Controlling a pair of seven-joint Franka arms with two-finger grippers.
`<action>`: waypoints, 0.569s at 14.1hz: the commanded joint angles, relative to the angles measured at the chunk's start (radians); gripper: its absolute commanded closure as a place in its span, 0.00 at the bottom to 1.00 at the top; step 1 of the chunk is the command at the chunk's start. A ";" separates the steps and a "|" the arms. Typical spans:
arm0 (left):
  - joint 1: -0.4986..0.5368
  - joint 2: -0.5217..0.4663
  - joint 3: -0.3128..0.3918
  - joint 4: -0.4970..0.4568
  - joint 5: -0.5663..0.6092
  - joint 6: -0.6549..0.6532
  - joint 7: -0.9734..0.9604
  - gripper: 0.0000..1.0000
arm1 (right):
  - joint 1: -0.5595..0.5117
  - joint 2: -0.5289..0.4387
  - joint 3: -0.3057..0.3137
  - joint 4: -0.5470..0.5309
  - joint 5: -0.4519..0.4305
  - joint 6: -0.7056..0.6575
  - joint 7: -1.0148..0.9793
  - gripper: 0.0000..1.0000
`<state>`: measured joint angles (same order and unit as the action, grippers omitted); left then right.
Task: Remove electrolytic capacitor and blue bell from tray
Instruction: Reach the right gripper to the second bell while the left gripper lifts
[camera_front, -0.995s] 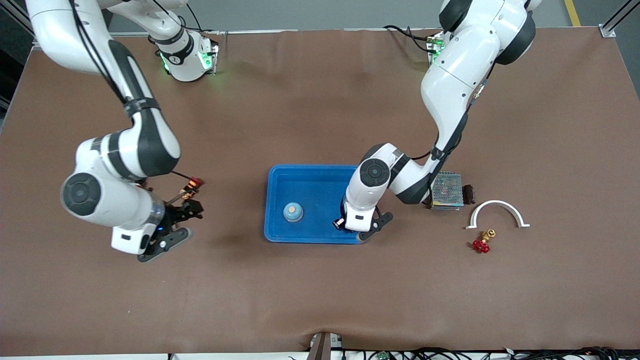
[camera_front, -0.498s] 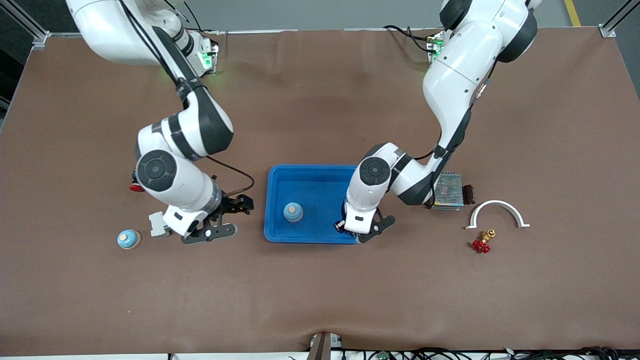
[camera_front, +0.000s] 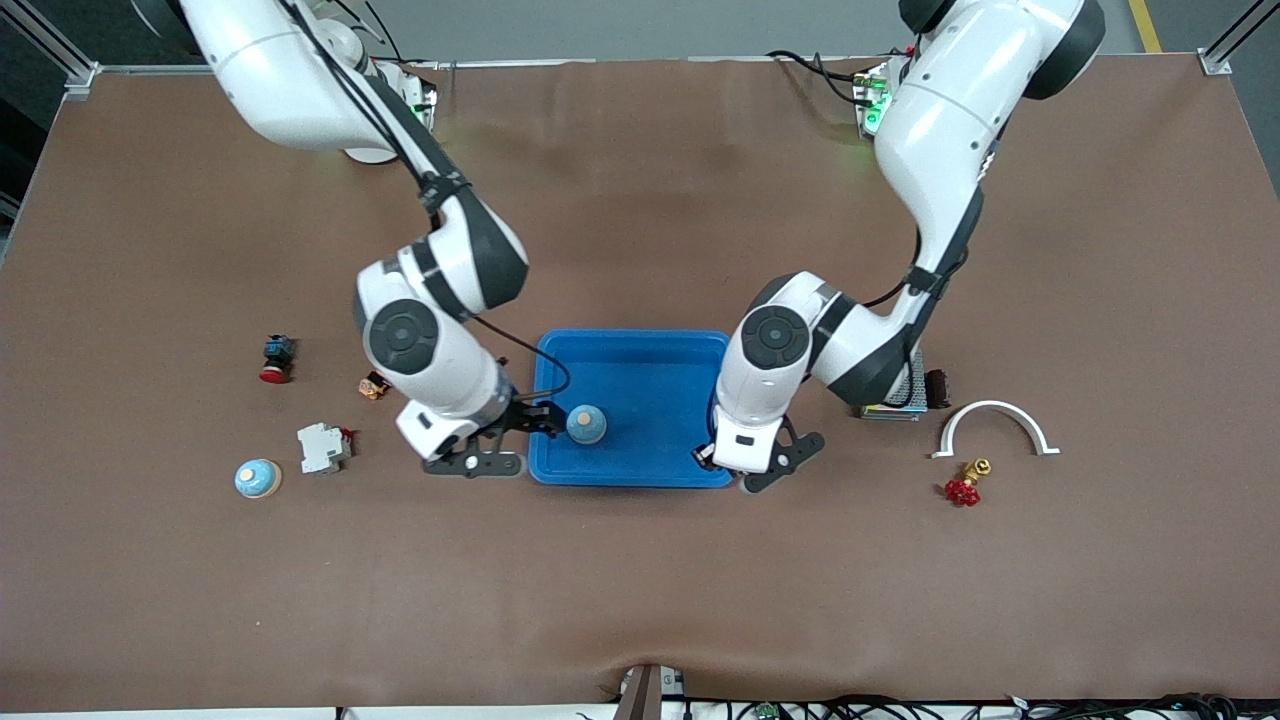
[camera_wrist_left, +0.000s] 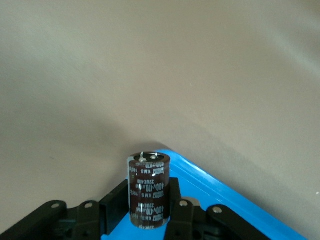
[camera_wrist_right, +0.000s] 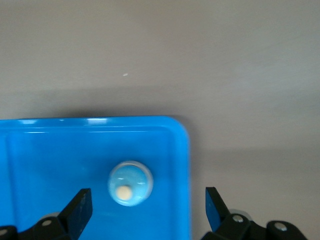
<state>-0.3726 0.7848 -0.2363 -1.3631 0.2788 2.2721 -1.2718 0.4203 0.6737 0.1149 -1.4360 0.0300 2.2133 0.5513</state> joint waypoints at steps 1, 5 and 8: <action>0.009 -0.044 -0.004 -0.022 0.017 -0.054 0.011 1.00 | 0.054 0.046 -0.014 0.008 0.002 0.057 0.053 0.00; 0.004 -0.058 -0.006 -0.022 0.019 -0.100 0.006 1.00 | 0.061 0.095 -0.018 0.009 -0.004 0.111 0.049 0.00; 0.014 -0.108 -0.006 -0.024 0.019 -0.180 0.060 1.00 | 0.061 0.113 -0.018 0.009 -0.039 0.115 0.045 0.00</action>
<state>-0.3675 0.7422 -0.2416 -1.3633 0.2790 2.1530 -1.2513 0.4798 0.7761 0.0978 -1.4361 0.0175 2.3230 0.5876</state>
